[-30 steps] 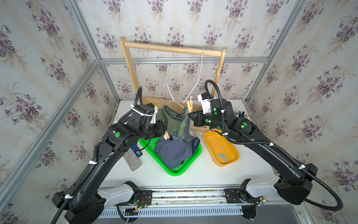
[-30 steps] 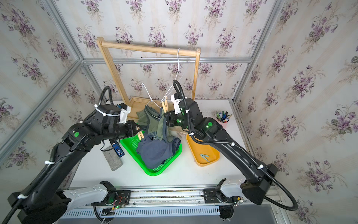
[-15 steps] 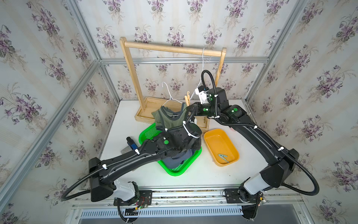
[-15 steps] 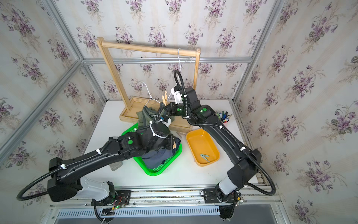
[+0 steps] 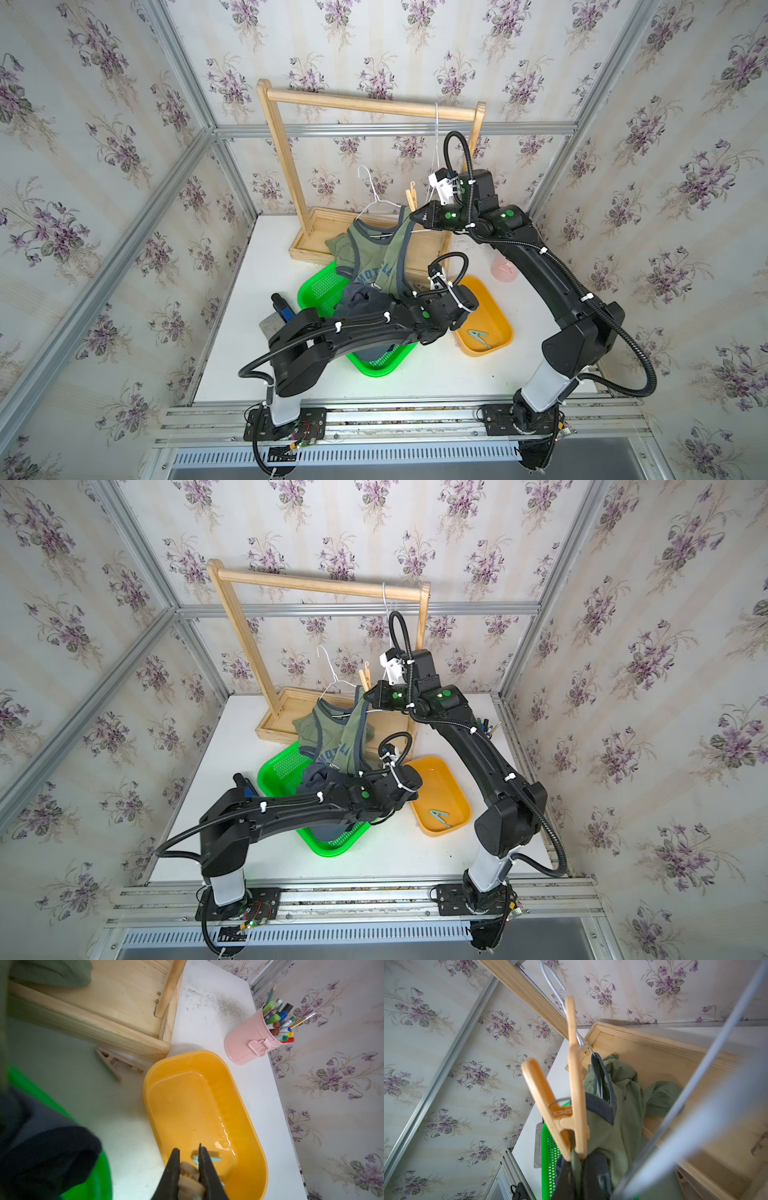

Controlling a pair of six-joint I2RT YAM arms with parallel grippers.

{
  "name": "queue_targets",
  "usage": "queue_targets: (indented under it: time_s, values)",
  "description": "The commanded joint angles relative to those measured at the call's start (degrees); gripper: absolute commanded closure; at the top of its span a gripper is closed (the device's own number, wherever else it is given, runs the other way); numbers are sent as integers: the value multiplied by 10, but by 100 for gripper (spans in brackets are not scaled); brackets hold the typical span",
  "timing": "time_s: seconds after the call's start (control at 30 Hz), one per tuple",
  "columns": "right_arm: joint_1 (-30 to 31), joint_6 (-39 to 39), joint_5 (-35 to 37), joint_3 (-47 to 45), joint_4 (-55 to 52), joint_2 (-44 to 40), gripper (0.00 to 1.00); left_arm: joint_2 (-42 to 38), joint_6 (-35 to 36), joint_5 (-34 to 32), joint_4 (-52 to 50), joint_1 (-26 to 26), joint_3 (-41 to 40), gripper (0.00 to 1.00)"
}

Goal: Remove the clothespins securing tank tops to the hanger
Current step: Place the clothespin in the storage box.

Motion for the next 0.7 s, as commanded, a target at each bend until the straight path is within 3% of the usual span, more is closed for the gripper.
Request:
queue_targets:
  time_s: [0.0,0.2,0.3,0.37,0.47,0.5,0.57,0.67]
  values:
    - [-2,-19,-13,24,-10,11,100,36,-66,5,44,0,26,91]
    - [-23,-33,-54,33,-21,18,100,123,-121,7,48,-2,93,90]
    - [-24,-50,-73,44,-42,27,100,171,-149,25,47,-6,134,81]
    - [-24,-60,-73,39,-46,21,100,190,-150,46,32,-11,157,63]
    - [-24,-59,-72,19,-32,3,100,165,-146,61,5,-18,134,21]
    - [-24,-56,-71,12,-26,-4,100,149,-146,69,-1,-18,120,13]
    - [-25,-45,-71,-10,-8,-21,100,106,-144,92,-12,-18,78,1]
    - [-25,-31,-73,-43,13,-47,100,27,-122,137,-53,-19,38,1]
